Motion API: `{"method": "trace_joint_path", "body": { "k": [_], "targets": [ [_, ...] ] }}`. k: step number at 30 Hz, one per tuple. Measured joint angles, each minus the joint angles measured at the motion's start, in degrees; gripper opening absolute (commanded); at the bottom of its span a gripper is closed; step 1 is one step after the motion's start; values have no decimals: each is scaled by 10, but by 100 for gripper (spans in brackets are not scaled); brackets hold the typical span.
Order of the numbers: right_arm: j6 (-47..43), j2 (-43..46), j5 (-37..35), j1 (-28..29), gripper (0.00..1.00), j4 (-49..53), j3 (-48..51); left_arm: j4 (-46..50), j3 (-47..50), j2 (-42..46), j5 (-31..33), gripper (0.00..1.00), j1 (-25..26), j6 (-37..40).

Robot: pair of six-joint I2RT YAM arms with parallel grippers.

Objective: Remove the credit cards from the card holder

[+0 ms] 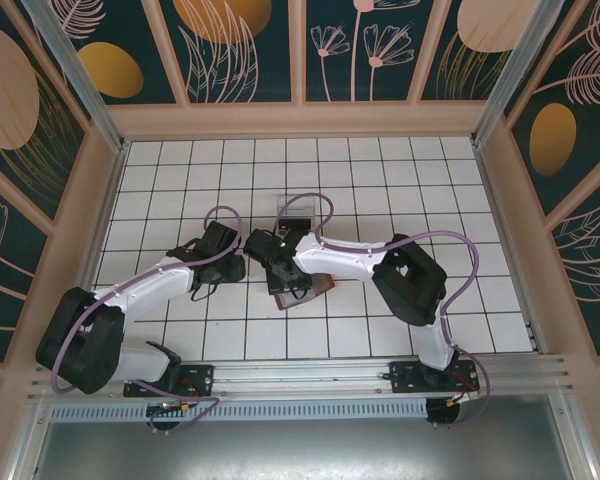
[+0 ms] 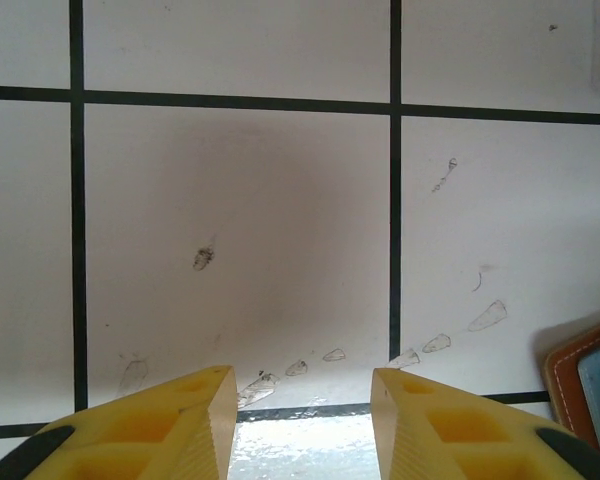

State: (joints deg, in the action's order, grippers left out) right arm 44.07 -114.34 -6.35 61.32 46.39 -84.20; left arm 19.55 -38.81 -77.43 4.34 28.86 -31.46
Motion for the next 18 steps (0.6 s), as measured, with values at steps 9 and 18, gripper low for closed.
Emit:
{"method": "trace_joint_path", "body": {
  "k": [9,18],
  "targets": [
    [0,-1,-33,1,57,31,-2,0,-3,-6,-10,41,0,0],
    [-7,14,-4,1,53,-26,22,0,-3,-9,-12,41,0,0]
  ]
}}
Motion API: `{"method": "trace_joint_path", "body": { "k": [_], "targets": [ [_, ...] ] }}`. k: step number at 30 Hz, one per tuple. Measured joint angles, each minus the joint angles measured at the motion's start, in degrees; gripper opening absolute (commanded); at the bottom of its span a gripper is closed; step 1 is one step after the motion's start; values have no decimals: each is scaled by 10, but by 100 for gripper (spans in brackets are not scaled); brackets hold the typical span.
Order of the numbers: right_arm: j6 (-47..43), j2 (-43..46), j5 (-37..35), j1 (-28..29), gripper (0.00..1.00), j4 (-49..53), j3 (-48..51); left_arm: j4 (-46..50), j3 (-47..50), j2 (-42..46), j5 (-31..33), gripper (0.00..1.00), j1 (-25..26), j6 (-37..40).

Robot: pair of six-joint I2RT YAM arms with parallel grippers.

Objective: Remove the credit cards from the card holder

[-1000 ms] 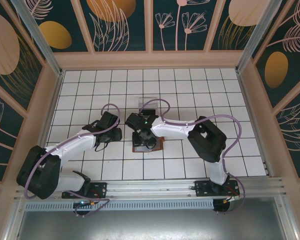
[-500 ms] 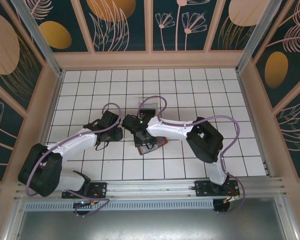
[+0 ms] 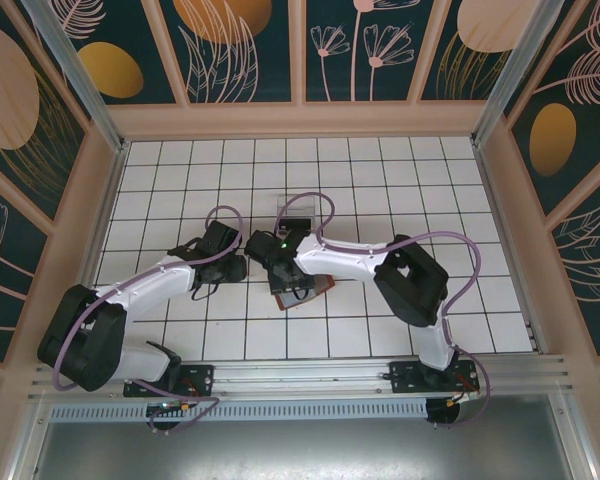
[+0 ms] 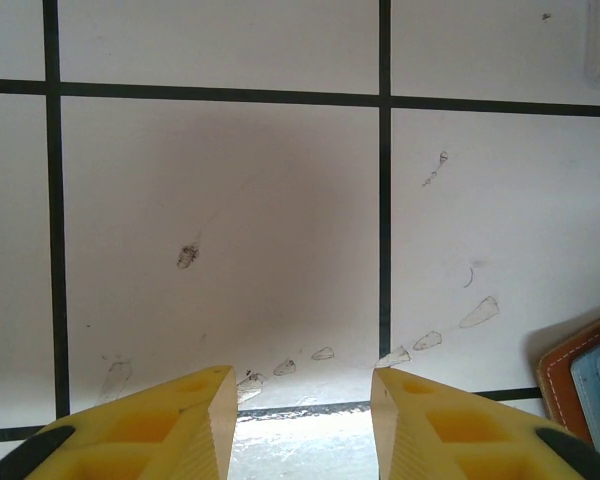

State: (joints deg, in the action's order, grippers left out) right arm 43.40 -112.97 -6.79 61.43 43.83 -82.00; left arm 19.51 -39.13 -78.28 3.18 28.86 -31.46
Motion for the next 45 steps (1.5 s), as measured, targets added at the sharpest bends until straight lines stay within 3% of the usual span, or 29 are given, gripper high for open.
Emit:
{"method": "trace_joint_path", "body": {
  "k": [8,19,28,45],
  "targets": [
    [-7,29,115,-20,51,-135,68,0,0,-1,-4,41,0,0],
    [-13,29,159,-40,50,-190,90,0,0,-1,-12,41,0,-1],
    [-15,26,101,-39,49,-138,73,0,0,-1,-12,41,0,-2],
    [-26,-43,-39,-2,45,14,-49,-10,0,-3,-15,41,0,-2]
  ]
}}
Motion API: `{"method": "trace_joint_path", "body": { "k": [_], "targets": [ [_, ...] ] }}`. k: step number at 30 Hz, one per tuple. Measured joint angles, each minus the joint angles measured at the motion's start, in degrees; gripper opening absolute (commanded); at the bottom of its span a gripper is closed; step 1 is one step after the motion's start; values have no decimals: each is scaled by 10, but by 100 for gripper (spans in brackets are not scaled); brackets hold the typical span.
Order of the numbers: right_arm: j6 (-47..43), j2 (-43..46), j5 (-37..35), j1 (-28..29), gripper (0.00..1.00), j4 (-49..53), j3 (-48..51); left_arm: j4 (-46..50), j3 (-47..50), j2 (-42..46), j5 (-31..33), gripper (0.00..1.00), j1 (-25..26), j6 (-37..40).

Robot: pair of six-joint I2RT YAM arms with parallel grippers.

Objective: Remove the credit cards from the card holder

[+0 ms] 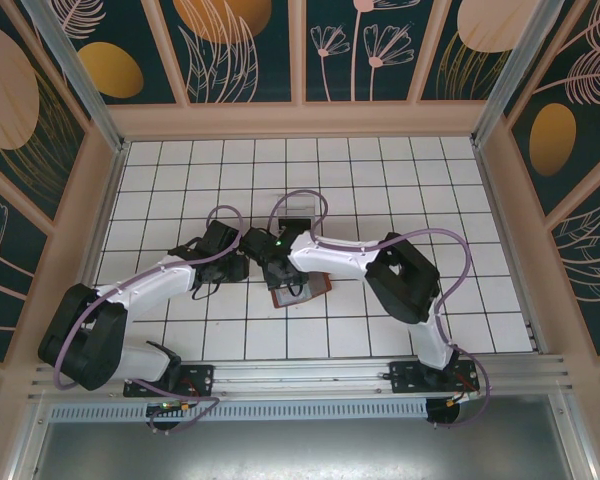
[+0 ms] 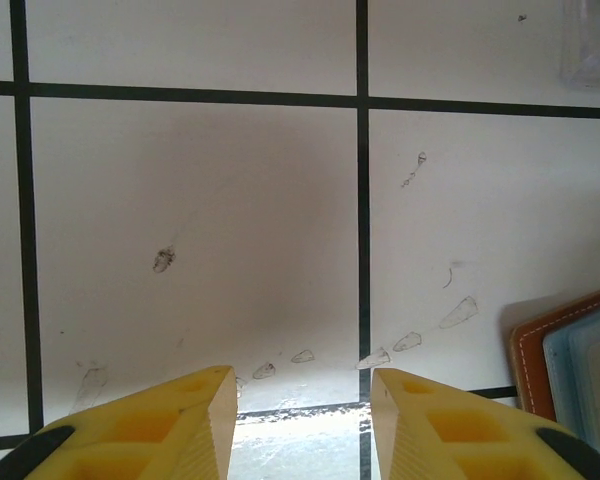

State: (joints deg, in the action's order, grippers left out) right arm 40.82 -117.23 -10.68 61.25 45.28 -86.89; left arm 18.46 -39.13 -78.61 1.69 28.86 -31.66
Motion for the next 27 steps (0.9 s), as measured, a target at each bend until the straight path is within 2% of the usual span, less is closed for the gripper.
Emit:
{"method": "trace_joint_path", "body": {
  "k": [6,14,27],
  "targets": [
    [0,-5,-22,1,41,27,-5,-3,0,-3,-2,41,0,2],
    [2,-19,-66,14,51,76,-42,-5,0,-3,-4,41,-1,2],
    [7,-20,-146,20,54,151,-63,-7,-3,-7,-17,41,-1,6]
  ]
}}
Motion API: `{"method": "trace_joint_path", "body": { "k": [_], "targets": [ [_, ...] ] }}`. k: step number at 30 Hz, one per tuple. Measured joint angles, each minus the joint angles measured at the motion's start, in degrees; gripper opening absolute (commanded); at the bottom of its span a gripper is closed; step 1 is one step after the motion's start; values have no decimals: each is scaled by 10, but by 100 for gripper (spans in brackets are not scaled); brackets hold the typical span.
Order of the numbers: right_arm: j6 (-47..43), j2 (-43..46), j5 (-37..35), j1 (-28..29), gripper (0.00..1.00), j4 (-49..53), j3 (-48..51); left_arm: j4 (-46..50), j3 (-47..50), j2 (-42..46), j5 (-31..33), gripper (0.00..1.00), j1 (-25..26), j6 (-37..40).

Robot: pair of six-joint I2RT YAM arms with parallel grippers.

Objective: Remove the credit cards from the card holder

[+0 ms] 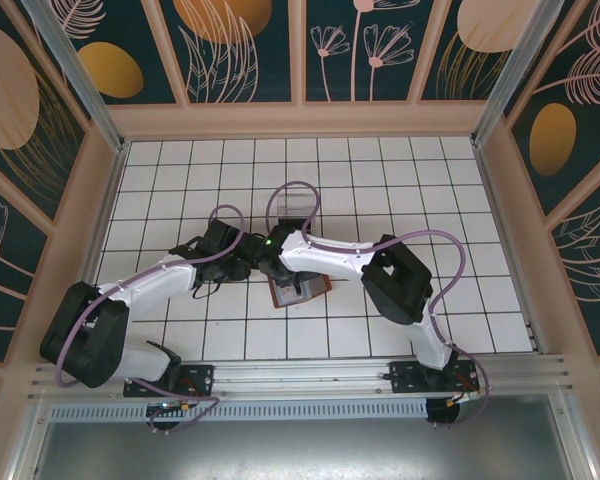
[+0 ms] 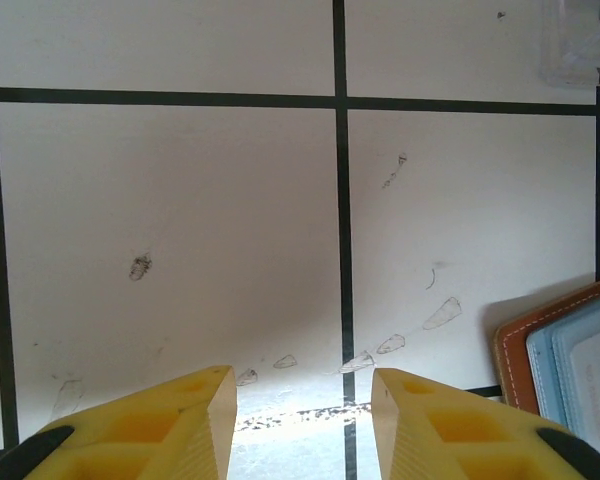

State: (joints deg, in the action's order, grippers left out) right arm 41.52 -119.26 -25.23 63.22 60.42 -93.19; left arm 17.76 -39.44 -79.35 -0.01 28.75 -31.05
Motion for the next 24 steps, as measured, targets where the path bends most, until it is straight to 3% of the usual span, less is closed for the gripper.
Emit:
{"method": "trace_joint_path", "body": {
  "k": [7,13,19,24],
  "targets": [
    [-1,13,-6,-12,54,-11,63,-5,-2,-7,-16,41,0,0],
    [-7,86,29,-50,53,-72,155,-8,-2,-7,-26,41,0,0],
    [-15,192,123,-111,47,-183,276,-8,-4,-7,-28,41,1,0],
    [-17,229,203,-139,37,-261,344,-9,-7,-7,-32,41,12,-1]
  ]
}}
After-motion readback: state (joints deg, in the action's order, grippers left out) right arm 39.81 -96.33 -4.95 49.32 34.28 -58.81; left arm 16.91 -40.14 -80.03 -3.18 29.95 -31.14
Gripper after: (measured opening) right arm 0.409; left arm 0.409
